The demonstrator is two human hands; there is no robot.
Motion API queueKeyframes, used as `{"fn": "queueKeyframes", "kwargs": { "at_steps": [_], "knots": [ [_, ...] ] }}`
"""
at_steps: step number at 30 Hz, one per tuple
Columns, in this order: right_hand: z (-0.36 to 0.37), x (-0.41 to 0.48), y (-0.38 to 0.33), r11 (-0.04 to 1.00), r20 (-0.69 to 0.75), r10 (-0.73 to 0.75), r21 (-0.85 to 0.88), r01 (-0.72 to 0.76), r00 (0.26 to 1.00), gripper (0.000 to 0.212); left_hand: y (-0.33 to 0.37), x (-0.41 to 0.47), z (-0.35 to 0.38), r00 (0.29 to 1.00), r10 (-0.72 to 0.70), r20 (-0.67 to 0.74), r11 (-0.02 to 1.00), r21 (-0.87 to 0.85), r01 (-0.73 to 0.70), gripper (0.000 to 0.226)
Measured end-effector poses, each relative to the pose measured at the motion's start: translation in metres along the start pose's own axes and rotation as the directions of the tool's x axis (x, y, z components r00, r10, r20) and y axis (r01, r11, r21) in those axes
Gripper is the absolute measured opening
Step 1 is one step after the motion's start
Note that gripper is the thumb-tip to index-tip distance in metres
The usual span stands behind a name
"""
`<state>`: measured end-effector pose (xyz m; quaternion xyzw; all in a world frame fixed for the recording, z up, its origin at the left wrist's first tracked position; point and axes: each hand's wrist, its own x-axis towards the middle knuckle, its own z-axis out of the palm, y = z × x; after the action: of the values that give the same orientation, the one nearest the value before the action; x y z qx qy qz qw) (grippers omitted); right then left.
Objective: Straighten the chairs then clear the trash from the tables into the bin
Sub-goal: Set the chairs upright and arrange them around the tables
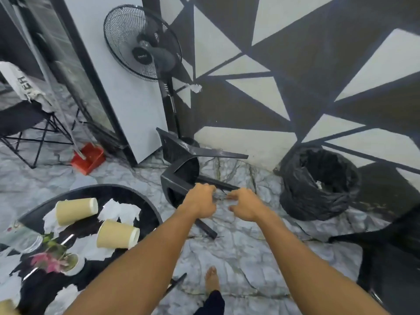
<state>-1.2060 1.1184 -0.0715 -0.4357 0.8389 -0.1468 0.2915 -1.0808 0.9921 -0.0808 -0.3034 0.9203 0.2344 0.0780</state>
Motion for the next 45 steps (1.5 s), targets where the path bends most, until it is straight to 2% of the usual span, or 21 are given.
{"fn": "queueKeyframes", "kwargs": {
  "at_steps": [2, 5, 7, 12, 15, 19, 24, 25, 27, 29, 30, 33, 37, 42, 45],
  "knots": [
    [-0.015, 0.055, 0.001, 1.000, 0.042, 0.004, -0.009, -0.004, 0.999, 0.037, -0.012, 0.047, -0.010, 0.998, -0.054, 0.011, 0.997, -0.046, 0.055, 0.052],
    [-0.042, 0.131, 0.002, 0.999, 0.117, 0.012, -0.053, -0.006, 0.993, 0.036, -0.034, 0.114, -0.030, 0.992, -0.115, 0.054, 0.988, -0.093, 0.120, 0.044],
    [-0.062, 0.183, -0.003, 0.997, 0.135, -0.024, -0.074, 0.034, 0.991, 0.036, -0.046, 0.154, -0.050, 0.988, -0.149, 0.048, 0.982, -0.109, 0.154, 0.043],
    [-0.098, 0.299, -0.030, 0.979, 0.204, -0.113, -0.145, 0.144, 0.972, 0.028, -0.082, 0.239, -0.090, 0.966, -0.259, 0.003, 0.954, -0.155, 0.257, 0.060],
    [-0.104, 0.377, -0.038, 0.969, 0.241, -0.163, -0.142, 0.201, 0.957, 0.035, -0.108, 0.290, -0.101, 0.942, -0.335, -0.004, 0.926, -0.185, 0.329, 0.061],
    [-0.098, 0.489, -0.033, 0.964, 0.326, -0.188, -0.121, 0.238, 0.927, 0.043, -0.154, 0.367, -0.098, 0.878, -0.479, -0.003, 0.846, -0.269, 0.460, 0.044],
    [-0.075, 0.641, -0.032, 0.943, 0.421, -0.244, -0.107, 0.314, 0.874, 0.041, -0.223, 0.483, -0.076, 0.789, -0.612, 0.055, 0.731, -0.342, 0.591, 0.034],
    [-0.070, 0.666, -0.034, 0.938, 0.433, -0.256, -0.105, 0.330, 0.864, 0.035, -0.237, 0.506, -0.068, 0.781, -0.621, 0.057, 0.719, -0.355, 0.597, 0.031],
    [-0.054, 0.721, -0.036, 0.916, 0.432, -0.301, -0.116, 0.384, 0.850, 0.016, -0.259, 0.548, -0.067, 0.752, -0.659, 0.021, 0.685, -0.398, 0.611, 0.039],
    [-0.033, 0.774, -0.033, 0.909, 0.406, -0.329, -0.110, 0.402, 0.853, 0.007, -0.281, 0.588, -0.059, 0.735, -0.678, -0.009, 0.669, -0.421, 0.612, 0.045],
    [-0.020, 0.798, -0.029, 0.907, 0.394, -0.340, -0.104, 0.409, 0.854, 0.010, -0.294, 0.607, -0.050, 0.724, -0.689, -0.009, 0.659, -0.424, 0.621, 0.046],
    [0.020, 0.853, -0.013, 0.912, 0.385, -0.319, -0.126, 0.392, 0.866, 0.045, -0.331, 0.653, -0.011, 0.709, -0.704, 0.023, 0.627, -0.448, 0.637, 0.048],
    [0.069, 0.908, 0.012, 0.912, 0.384, -0.314, -0.133, 0.388, 0.868, 0.041, -0.368, 0.705, 0.030, 0.660, -0.751, 0.030, 0.557, -0.507, 0.657, 0.047],
    [0.111, 0.950, 0.030, 0.929, 0.366, -0.291, -0.113, 0.353, 0.884, 0.055, -0.407, 0.760, 0.046, 0.592, -0.806, 0.006, 0.474, -0.593, 0.651, 0.044],
    [0.127, 0.968, 0.037, 0.936, 0.354, -0.291, -0.087, 0.342, 0.889, 0.056, -0.431, 0.786, 0.050, 0.543, -0.839, -0.022, 0.432, -0.634, 0.642, 0.037]
  ]
}}
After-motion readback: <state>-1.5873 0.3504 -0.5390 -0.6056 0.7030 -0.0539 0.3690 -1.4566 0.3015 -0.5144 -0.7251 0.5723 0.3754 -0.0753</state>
